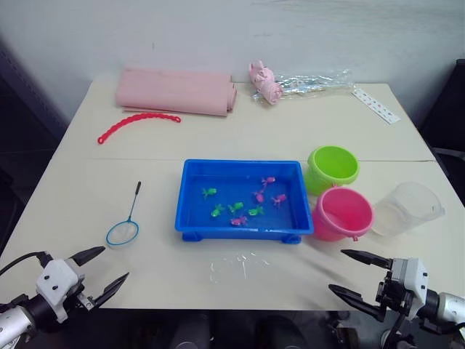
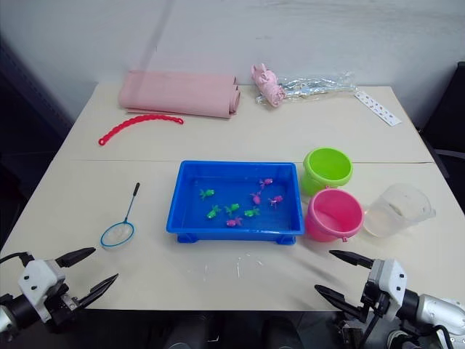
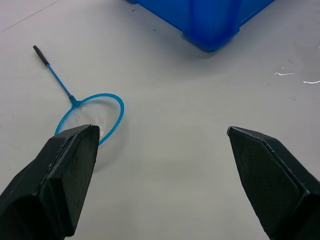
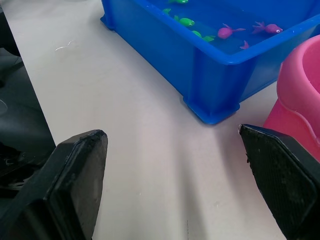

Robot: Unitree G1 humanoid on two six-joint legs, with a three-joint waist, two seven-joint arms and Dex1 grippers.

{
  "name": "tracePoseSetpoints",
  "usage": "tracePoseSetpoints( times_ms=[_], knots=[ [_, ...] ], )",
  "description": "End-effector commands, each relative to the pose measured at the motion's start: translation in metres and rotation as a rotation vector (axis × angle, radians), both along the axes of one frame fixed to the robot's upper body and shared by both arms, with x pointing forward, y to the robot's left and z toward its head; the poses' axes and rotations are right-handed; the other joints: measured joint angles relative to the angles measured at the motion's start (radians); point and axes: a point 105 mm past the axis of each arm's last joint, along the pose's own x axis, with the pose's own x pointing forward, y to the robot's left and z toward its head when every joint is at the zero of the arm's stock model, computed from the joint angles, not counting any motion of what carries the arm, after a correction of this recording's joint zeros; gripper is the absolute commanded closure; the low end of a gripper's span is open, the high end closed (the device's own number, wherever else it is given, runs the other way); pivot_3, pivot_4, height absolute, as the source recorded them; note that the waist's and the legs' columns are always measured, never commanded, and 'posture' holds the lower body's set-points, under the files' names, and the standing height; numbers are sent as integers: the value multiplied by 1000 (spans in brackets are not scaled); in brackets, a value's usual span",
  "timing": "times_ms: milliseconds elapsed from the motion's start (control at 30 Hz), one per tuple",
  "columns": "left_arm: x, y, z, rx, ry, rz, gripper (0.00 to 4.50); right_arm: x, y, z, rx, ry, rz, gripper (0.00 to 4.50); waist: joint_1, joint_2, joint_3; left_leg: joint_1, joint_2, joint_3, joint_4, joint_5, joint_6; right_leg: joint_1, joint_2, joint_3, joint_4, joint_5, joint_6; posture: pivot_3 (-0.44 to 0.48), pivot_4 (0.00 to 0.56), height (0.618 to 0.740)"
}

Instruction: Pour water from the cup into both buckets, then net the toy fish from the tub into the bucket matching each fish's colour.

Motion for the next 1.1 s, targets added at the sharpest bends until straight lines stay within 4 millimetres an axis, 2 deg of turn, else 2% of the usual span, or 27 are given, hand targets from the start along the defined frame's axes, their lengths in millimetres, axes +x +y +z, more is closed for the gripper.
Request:
tracePoseSetpoints(
  times_ms=[33,133,267,400,467,533,633,700,833,933,1100],
  knots=[
    [0,-14,17,-33,-8,-80,21,2,3,13,4,-31,17,0,0,0,0,0,0,0,0,0,0,0,0,0,0,0,0,0,150,740],
    [4,-57,44,-180,30,-289,21,4,6,22,41,-38,-11,0,1,0,0,-1,1,0,0,0,0,-1,0,0,1,0,0,0,150,740],
    [15,-86,62,-274,38,-403,21,1,-8,38,115,-63,-174,0,3,3,-1,-1,0,0,0,0,0,-2,0,2,1,0,0,0,150,740],
    [24,-126,70,-324,57,-578,21,-17,-47,48,152,-113,-470,0,3,5,-1,-1,0,1,0,0,0,-1,1,2,1,0,0,0,150,740],
    [29,-139,75,-331,47,-640,21,-28,-66,50,160,-138,-613,0,2,5,-1,-1,0,1,-1,0,-1,-1,1,2,1,0,0,0,150,740],
    [37,-149,82,-343,23,-686,21,-44,-84,43,168,-111,-753,0,1,5,-1,-1,0,1,-1,1,-1,-2,2,2,2,0,0,0,150,740],
    [51,-160,90,-343,-18,-729,21,-59,-95,31,189,-84,-906,0,-1,6,-1,1,0,1,-2,2,-3,-2,2,3,3,0,0,0,150,740],
    [59,-169,98,-349,-55,-747,21,-58,-102,21,193,-81,-996,0,-8,6,-2,1,0,3,-3,2,-4,-5,2,6,5,0,0,0,150,740],
    [66,-181,106,-348,-82,-799,21,-41,-129,10,224,-113,-1197,0,-24,6,-2,0,0,7,-3,3,-5,-8,2,10,7,0,0,0,150,740],
    [67,-186,113,-351,-86,-814,21,-30,-145,6,226,-120,-1261,0,-23,11,-4,0,0,7,-4,4,-5,-9,3,10,8,0,0,0,150,740],
    [70,-188,117,-350,-102,-801,21,-7,-167,7,223,-142,-1299,0,-24,11,-4,-1,0,7,-4,6,-4,-10,4,11,7,0,0,0,150,740]
  ],
)
